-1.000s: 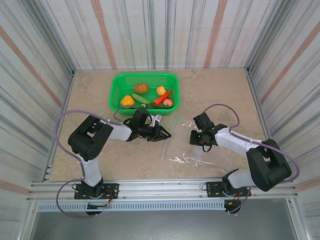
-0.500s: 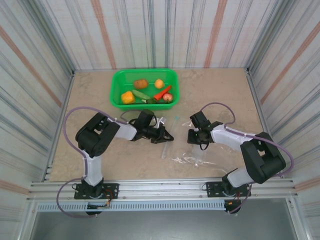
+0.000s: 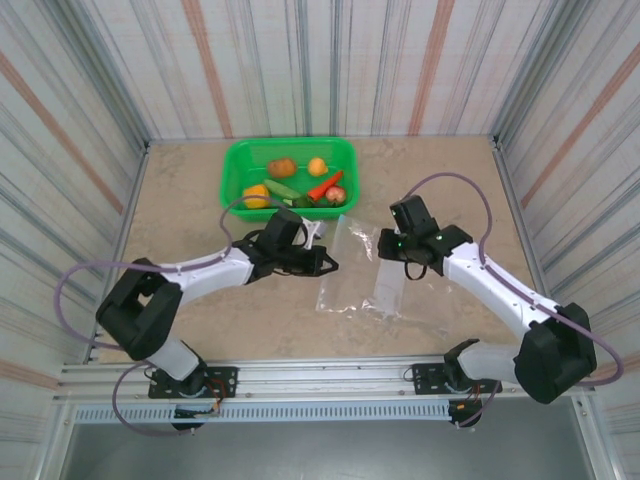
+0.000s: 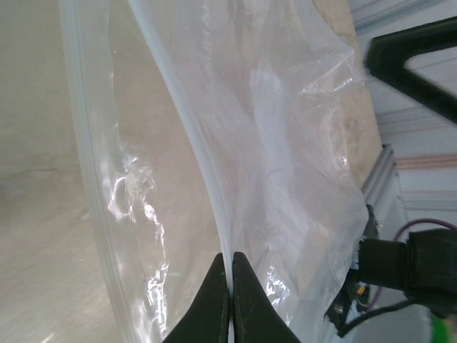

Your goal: Place the food in the zip-top bag and seal the zipper

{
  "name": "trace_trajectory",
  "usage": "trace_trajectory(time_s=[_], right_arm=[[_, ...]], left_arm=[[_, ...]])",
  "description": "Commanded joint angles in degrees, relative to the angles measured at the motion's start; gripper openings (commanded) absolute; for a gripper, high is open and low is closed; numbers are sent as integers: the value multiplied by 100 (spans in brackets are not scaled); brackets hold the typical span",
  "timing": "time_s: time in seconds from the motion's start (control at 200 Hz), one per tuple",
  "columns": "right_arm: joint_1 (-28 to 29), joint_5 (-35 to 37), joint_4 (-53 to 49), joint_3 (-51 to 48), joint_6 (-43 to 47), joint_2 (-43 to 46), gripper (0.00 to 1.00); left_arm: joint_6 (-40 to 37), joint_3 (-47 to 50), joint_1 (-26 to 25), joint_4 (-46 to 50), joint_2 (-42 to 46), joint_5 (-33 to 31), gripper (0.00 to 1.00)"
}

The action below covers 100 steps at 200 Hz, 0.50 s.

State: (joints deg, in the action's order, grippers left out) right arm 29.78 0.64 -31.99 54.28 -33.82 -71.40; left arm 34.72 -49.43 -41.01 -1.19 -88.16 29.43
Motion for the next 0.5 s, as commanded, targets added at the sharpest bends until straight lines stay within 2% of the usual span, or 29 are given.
trace_trajectory(time_s=[0.0,0.05,0.215,0.496], right_arm=[[63,-503,-562,533,-200,-4,49],[87,-732,-696,865,-535,-141,55],[542,-701,-1300,1912,-1389,-745,59],[1284,-820,-1354,2901,-1746,-1300,61]], left_arm=[[-745,-242,-87,810,545,-1036,0],[-990,-303,-174,945,773,-1358,0],[-1909,-266,-552,947,1475,-2259,0],[-2546,-363,-669,1205,2059,-2492,0]])
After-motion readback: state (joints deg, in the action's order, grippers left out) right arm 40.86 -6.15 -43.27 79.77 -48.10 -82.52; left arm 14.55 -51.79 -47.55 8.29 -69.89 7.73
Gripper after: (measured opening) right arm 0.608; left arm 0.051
